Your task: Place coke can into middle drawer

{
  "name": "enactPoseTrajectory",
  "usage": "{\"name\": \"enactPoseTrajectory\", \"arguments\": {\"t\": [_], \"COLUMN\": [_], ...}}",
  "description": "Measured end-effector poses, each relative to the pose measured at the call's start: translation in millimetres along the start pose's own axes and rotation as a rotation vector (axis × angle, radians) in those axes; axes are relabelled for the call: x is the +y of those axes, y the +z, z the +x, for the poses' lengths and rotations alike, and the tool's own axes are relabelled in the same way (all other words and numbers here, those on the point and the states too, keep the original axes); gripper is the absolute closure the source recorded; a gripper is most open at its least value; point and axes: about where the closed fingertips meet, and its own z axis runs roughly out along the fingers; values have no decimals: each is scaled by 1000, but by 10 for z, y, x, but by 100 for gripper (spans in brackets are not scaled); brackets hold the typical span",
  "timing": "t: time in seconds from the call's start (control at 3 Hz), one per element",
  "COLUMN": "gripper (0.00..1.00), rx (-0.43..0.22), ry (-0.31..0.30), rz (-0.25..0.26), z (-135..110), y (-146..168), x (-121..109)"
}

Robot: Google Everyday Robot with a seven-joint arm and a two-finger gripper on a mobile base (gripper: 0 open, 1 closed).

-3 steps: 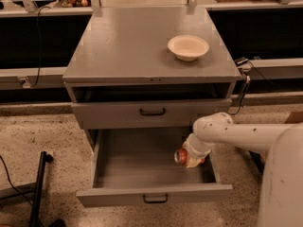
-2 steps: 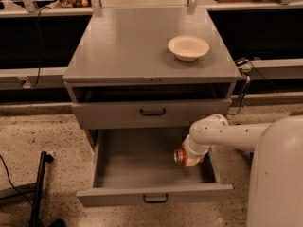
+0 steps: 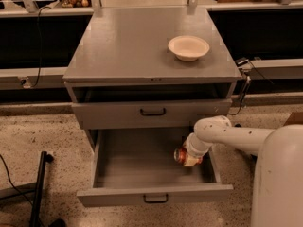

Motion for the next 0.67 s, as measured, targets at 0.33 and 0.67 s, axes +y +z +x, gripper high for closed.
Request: {"name": "enactPoseTrajectory", "arguments": {"t": [0.33, 0.67], "gripper": [11, 0], "rx": [0, 0], "ry": [0, 1], "rz": [-4, -7], "z": [5, 5], "y": [19, 31], "x": [21, 33]}}
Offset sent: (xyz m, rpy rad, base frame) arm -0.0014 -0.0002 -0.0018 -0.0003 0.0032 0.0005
